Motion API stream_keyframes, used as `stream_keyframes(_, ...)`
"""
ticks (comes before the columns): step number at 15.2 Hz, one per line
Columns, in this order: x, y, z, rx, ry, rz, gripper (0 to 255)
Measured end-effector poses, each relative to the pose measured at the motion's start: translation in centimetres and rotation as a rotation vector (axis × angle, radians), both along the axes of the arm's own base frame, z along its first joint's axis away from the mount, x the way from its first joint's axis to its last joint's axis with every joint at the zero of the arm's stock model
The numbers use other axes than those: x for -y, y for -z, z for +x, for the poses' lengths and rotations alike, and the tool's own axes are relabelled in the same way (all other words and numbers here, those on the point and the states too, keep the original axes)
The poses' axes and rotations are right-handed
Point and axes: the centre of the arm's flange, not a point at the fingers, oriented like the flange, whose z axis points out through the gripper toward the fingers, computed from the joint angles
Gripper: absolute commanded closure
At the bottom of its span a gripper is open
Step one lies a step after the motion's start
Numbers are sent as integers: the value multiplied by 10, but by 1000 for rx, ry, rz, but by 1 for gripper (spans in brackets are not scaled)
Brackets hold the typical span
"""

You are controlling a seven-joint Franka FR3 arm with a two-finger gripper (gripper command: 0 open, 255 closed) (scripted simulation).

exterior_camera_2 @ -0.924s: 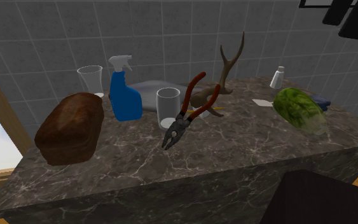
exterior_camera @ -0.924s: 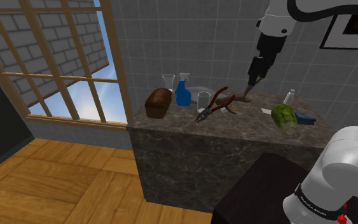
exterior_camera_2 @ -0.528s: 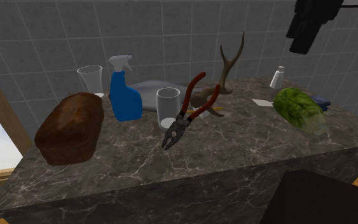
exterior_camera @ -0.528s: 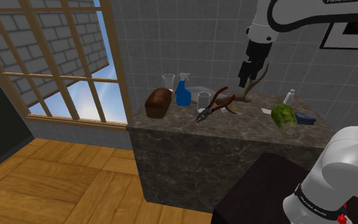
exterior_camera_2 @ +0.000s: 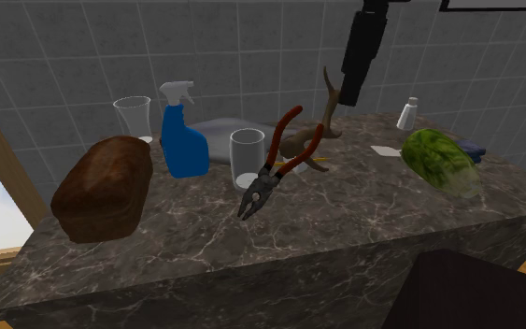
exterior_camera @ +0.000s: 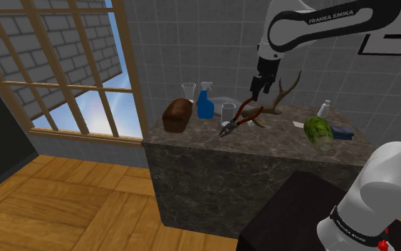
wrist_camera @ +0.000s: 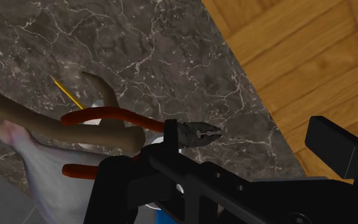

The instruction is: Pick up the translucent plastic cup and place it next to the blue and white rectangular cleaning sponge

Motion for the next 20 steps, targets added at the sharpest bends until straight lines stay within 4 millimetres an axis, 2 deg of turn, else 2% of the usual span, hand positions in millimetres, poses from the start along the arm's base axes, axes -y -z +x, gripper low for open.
stream_keyframes(3, 15, 16, 32, -5, -2, 0, 0)
stream_keyframes(17, 83, 116, 183, -24, -10, -2, 0)
stream_keyframes(20, 94, 131, 209, -29, -12, -2, 0)
